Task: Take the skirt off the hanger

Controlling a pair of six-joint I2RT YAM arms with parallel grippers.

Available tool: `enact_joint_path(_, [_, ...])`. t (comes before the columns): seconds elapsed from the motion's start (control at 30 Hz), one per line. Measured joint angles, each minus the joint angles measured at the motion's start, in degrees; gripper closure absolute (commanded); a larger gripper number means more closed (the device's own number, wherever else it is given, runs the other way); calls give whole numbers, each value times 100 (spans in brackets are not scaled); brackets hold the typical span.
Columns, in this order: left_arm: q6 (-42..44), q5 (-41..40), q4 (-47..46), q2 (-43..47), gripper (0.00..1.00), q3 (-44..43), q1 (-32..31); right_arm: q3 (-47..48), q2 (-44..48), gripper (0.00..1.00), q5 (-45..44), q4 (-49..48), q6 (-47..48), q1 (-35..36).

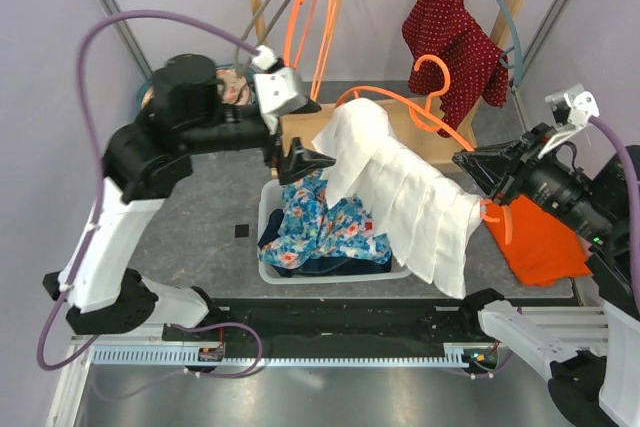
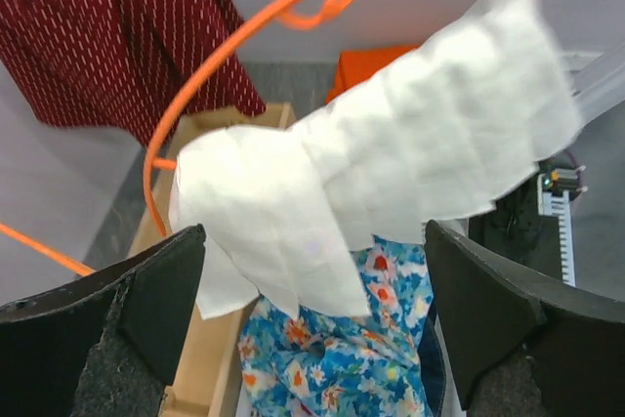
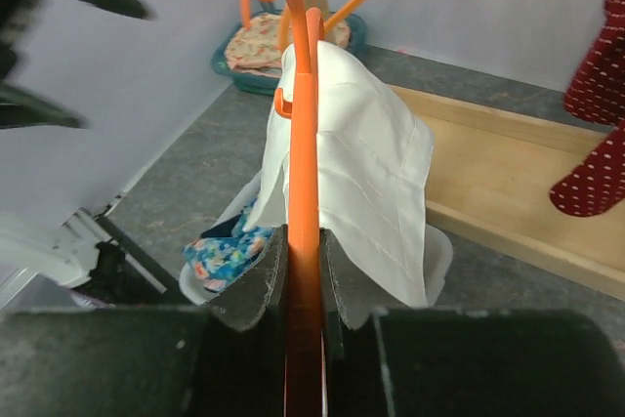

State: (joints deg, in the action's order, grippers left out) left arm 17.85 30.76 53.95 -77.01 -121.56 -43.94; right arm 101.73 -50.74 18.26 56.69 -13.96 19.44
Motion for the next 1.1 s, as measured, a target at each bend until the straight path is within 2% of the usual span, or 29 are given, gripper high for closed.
enact_joint_path(0.17, [7,-492,-160,-234,0,793,0,339,122,100,472,-55,-111,2])
enact_joint_path(0.37, [2,-826,-496,-184,0,1228,0,667,170,100,898,-291,-264,7])
enact_joint_path(0.4, [2,-831,-520,-186,6,1250,0,675,173,100,949,-321,-286,4])
enact_joint_path(0.43, [4,-815,-538,-186,28,1259,0,678,173,100,992,-343,-304,7])
enact_joint_path(0.5, [50,-643,-560,-197,98,1255,2,678,173,100,1058,-376,-354,4])
enact_joint_path(0.8, [90,286,-212,-511,98,356,11,597,267,100,1038,-479,-391,4])
enact_joint_path(0.97, [103,396,149,-857,98,-1602,17,323,275,100,400,-468,-258,24])
enact_joint_path(1.1, [87,485,101,-896,98,-3126,151,57,190,100,-339,-422,-125,31])
